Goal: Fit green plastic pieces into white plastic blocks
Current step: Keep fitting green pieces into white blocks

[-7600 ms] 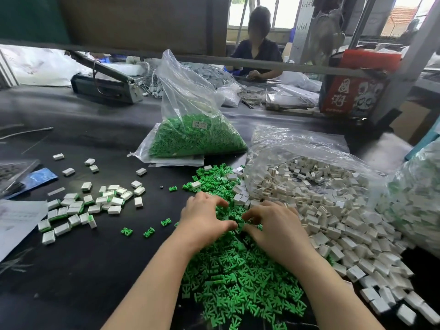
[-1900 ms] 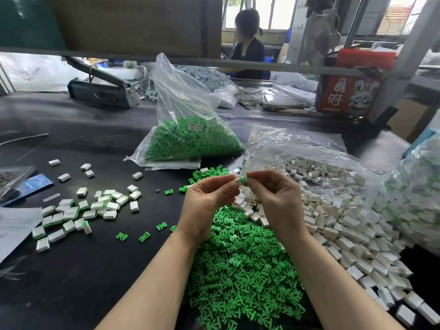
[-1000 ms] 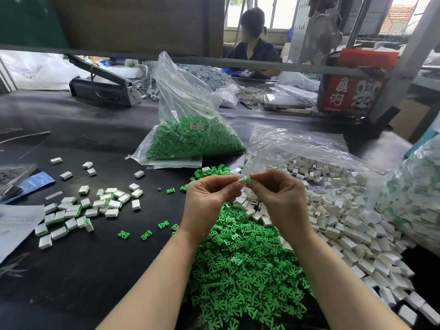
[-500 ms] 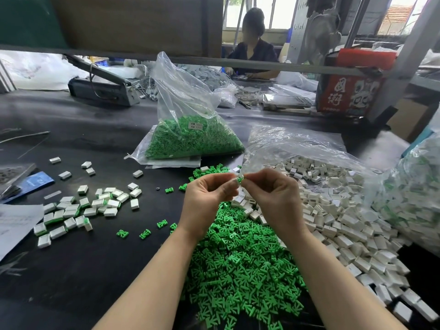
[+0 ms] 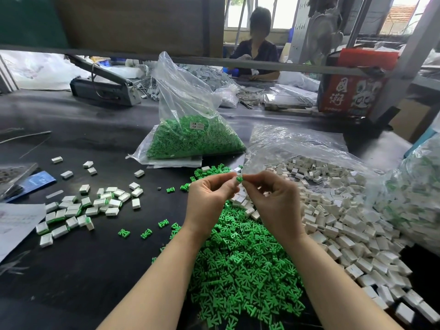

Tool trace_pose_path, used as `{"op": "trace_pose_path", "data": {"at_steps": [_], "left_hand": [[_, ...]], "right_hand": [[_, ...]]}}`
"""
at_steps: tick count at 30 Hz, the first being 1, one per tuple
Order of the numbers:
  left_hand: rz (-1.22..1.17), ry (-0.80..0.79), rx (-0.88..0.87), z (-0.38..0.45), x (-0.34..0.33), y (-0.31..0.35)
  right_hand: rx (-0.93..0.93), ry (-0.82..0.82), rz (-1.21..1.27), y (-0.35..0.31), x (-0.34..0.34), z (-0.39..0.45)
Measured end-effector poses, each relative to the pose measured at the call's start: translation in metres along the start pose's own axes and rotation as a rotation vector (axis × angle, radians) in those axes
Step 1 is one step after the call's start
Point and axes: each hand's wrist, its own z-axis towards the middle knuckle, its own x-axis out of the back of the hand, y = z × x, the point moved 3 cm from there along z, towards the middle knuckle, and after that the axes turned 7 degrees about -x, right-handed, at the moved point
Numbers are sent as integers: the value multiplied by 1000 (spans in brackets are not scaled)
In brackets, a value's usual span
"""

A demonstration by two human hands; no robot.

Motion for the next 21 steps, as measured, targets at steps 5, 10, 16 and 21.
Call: {"op": "trace_pose_path", "data": {"at_steps": [5,10,16,21], "left_hand": [[26,25,-48,-1,0,4],[124,26,-128,-4,-2,9],[197,68,-159,-4,-1,7],[231,65,-195,-4,-1,9]], "right_hand": [[12,32,-36,-5,-1,-2],[44,103,-132,-9,-1,-5],[138,152,-285,-16,-4,-7],[99,134,-301,-16,-6,-9]]}}
